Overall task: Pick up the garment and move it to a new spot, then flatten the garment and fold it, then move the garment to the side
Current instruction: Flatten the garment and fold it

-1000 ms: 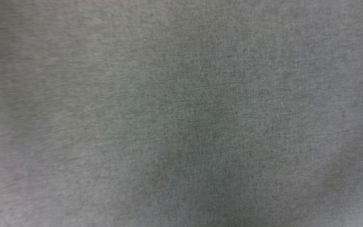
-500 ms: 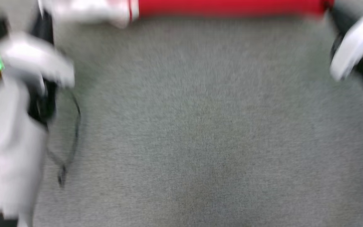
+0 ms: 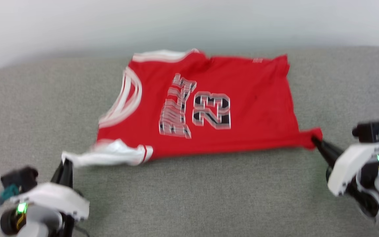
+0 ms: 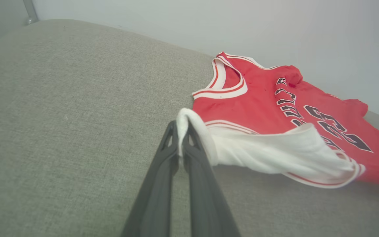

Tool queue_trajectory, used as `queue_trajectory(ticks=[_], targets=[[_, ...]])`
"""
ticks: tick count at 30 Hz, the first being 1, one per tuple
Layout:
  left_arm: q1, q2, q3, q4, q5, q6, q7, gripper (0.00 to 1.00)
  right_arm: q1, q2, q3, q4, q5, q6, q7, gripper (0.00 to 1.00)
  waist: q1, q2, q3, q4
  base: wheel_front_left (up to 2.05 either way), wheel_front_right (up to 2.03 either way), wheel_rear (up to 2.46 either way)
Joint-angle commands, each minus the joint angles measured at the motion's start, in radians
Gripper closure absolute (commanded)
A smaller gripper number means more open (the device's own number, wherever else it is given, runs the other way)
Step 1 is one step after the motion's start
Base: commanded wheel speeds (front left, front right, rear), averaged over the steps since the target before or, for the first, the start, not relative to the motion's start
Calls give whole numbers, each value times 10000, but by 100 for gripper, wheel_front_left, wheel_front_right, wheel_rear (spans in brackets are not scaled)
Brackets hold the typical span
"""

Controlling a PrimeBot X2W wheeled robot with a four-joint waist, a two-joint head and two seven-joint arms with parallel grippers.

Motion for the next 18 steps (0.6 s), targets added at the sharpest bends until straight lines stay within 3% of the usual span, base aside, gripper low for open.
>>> queue_trajectory(ticks=[1,11,18], targets=[[725,186,190,-536,-52,377,92,100,631,-254,-202,-109,18,-25,-80,100,4,0,-402,2,0,0,0],[4326,238,278,-3909,-510,1844,1202,100,3534,-473,-1590,-1489,-481,-25,318,100,4,0,-1021,34,0,0,0],[3761,581,29,-4615,-352,1689,1681,100,4075,-22,-2914,-2316,-1364,-23,1020,100,4,0,-690,203,0,0,0]])
